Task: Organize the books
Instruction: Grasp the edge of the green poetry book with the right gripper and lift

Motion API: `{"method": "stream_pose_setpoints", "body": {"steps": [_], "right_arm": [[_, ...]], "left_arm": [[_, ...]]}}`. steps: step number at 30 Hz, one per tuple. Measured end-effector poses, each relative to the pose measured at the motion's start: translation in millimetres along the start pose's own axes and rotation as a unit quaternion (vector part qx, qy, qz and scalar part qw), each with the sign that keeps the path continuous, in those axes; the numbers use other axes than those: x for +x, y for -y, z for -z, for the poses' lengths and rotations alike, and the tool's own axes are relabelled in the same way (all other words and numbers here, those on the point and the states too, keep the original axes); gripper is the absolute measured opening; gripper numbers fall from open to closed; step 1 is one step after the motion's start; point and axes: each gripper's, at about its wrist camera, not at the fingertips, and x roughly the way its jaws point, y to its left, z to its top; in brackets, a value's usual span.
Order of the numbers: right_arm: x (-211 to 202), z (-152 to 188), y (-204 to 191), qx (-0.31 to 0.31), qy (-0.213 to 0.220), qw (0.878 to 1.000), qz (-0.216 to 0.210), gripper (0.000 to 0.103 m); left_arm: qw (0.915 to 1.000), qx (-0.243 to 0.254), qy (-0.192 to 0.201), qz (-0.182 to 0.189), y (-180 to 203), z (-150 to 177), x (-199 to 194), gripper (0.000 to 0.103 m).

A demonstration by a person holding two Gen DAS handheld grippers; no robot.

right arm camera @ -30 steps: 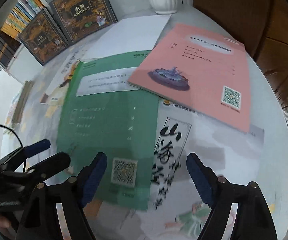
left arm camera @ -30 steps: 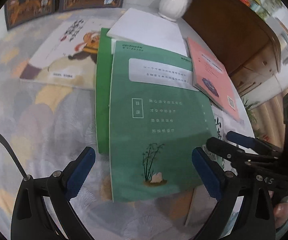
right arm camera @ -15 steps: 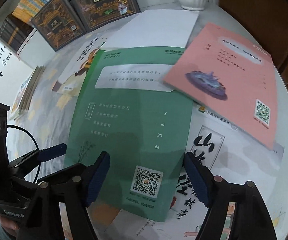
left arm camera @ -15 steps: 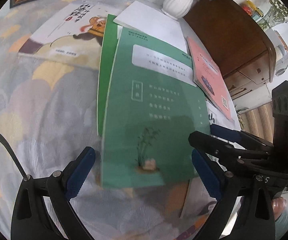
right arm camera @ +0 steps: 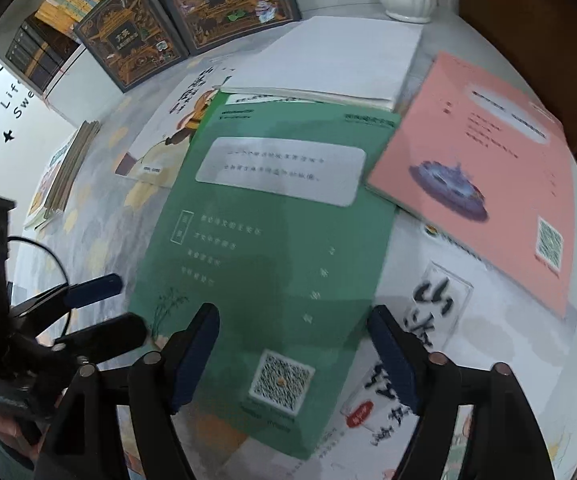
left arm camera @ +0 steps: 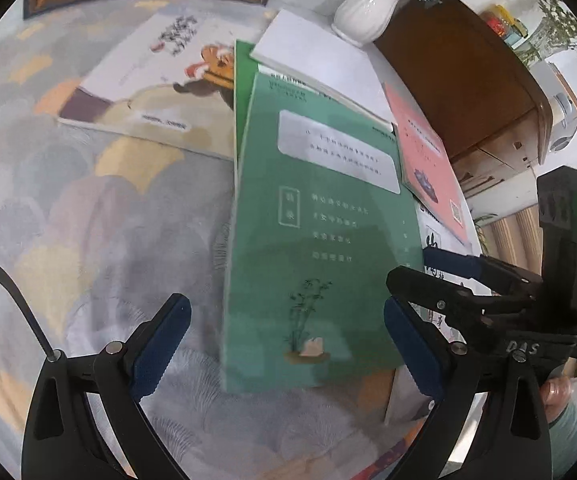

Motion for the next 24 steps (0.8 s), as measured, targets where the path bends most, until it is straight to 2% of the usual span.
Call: {"method": "stream_pose_setpoints", "body": {"steps": [2, 5, 8, 12, 14, 16, 19, 22, 24], "right_arm": [[-1, -2, -5, -0.008, -0.001, 1.0, -0.015, 0.079], [-4, 1, -13, -0.026, 0.005, 1.0, -0.009, 0.077], [-6, 1, -21, -0.03, -0.005, 0.999, -0.044, 0.068], [-5, 9, -32, -0.042, -0.012, 0.998, -0.051, 0.068], [-4, 13, -32, -0.046, -0.011, 0.999, -0.026, 0.068], [-12, 15, -21, -0.033, 0.004, 0.999, -0.009, 0.068], [-20, 13, 15, 0.023, 0.028, 0.999, 0.005, 0.068], [-16, 5, 40, 0.058, 0.031, 0.998, -0.003, 0.068], [-11, 0, 42, 0.061, 0.026, 0.998, -0.019, 0.068]], "left_arm": [[0.9999, 0.011, -0.007, 0.006, 4, 3, 1, 0.096], [0.9997, 0.014, -0.005, 0.018, 9, 12, -4, 0.096], [0.9992, -0.002, -0.008, 0.039, 4, 22, -12, 0.094], [0.9997, 0.003, -0.013, 0.02, 4, 35, -14, 0.094], [1.0, 0.003, -0.007, 0.004, 3, 40, -20, 0.094], [1.0, -0.003, 0.003, -0.004, -2, 40, -24, 0.094], [0.9998, -0.017, 0.015, 0.0, -7, 32, -25, 0.094], [0.9997, -0.013, 0.019, -0.008, -5, 23, -19, 0.094], [0.9998, -0.014, 0.015, -0.005, -2, 19, -13, 0.094]]}}
